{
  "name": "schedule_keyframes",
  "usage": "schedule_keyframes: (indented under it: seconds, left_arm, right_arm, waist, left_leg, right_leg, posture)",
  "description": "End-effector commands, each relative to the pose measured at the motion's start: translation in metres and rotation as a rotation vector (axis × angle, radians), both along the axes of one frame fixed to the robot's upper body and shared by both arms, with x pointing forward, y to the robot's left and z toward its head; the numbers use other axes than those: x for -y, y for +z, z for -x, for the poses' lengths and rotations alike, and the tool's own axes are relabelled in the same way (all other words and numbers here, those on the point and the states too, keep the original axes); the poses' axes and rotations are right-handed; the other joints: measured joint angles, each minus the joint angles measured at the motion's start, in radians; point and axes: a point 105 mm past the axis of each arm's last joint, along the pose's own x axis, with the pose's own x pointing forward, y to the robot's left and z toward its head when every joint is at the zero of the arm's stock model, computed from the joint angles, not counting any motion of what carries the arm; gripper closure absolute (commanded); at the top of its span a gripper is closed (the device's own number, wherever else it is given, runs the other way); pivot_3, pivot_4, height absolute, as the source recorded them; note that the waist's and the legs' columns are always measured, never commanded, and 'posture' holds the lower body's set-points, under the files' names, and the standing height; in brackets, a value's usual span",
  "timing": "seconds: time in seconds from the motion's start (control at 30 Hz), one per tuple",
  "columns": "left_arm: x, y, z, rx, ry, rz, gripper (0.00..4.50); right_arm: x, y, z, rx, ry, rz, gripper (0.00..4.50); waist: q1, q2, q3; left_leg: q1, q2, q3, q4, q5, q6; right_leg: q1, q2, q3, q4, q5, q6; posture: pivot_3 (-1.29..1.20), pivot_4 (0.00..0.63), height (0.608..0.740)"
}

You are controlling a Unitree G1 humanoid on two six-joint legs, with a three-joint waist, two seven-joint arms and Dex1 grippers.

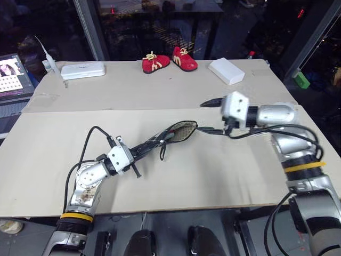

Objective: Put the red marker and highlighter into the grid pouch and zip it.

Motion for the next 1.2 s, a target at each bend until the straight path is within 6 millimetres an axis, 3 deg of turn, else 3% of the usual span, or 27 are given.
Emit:
schedule_keyframes:
  seconds: [0.03, 0.13, 0.27, 0.53, 0.8, 0.9, 1.2]
  left_arm:
    - [-0.002, 0.008, 0.0, 0.037, 0.003, 0.012, 4.5]
    - [-0.002, 0.008, -0.001, 0.036, 0.003, 0.013, 4.5]
    - [0.001, 0.008, -0.001, 0.035, -0.008, 0.012, 4.5]
    - [0.006, 0.01, -0.004, 0.04, -0.027, 0.011, 4.5]
    - [0.008, 0.01, -0.006, 0.04, -0.035, 0.013, 4.5]
    - [0.009, 0.009, -0.006, 0.039, -0.036, 0.016, 4.5]
    - [0.009, 0.005, -0.003, 0.033, -0.026, 0.024, 4.5]
  right_arm:
    - [0.005, -0.029, 0.026, -0.234, -0.026, -0.025, 0.62]
    - [-0.013, -0.059, 0.032, -0.325, -0.087, -0.049, 0.62]
    - [-0.046, -0.074, 0.023, -0.383, -0.167, -0.14, 0.62]
    - [-0.107, -0.065, 0.02, -0.402, -0.1, -0.22, 0.62]
    - [-0.129, -0.063, 0.009, -0.396, -0.114, -0.239, 0.62]
    - [-0.128, -0.061, -0.001, -0.385, -0.158, -0.263, 1.32]
    - [-0.119, -0.065, -0.003, -0.392, -0.165, -0.247, 4.39]
  waist:
    - [0.003, 0.0, 0.0]
    - [-0.005, 0.0, 0.0]
    - [-0.013, 0.0, 0.0]
    - [-0.002, 0.0, 0.0]
    - [-0.003, 0.0, 0.0]
    - [-0.006, 0.0, 0.0]
    - [-0.006, 0.0, 0.0]
  left_leg:
    - [0.0, 0.0, 0.0, 0.0, 0.0, 0.0]
    - [0.001, 0.0, 0.0, 0.0, 0.0, 0.0]
    - [0.002, 0.0, 0.0, 0.0, 0.001, -0.001]
    - [-0.002, -0.001, 0.001, 0.001, 0.001, -0.001]
    - [-0.002, -0.002, 0.001, 0.001, 0.001, -0.001]
    - [-0.001, -0.002, 0.001, 0.001, 0.001, -0.001]
    - [-0.002, -0.002, 0.001, 0.001, 0.001, -0.001]
  right_leg:
    - [0.0, 0.0, 0.0, 0.0, 0.0, 0.0]
    - [0.0, 0.0, 0.0, 0.0, 0.0, 0.0]
    - [-0.001, 0.001, 0.003, 0.001, 0.001, -0.001]
    - [-0.002, 0.002, 0.001, 0.001, 0.001, -0.001]
    - [-0.001, 0.002, -0.001, 0.0, 0.001, -0.001]
    - [-0.001, 0.002, -0.001, 0.001, 0.001, -0.001]
    - [-0.001, 0.002, -0.001, 0.001, 0.001, -0.001]
  posture:
    - [0.0, 0.15, 0.74]
    - [0.0, 0.15, 0.74]
    - [0.0, 0.15, 0.74]
    - [0.0, 0.15, 0.74]
    - [0.0, 0.15, 0.74]
    - [0.0, 0.15, 0.74]
    - [0.0, 0.15, 0.74]
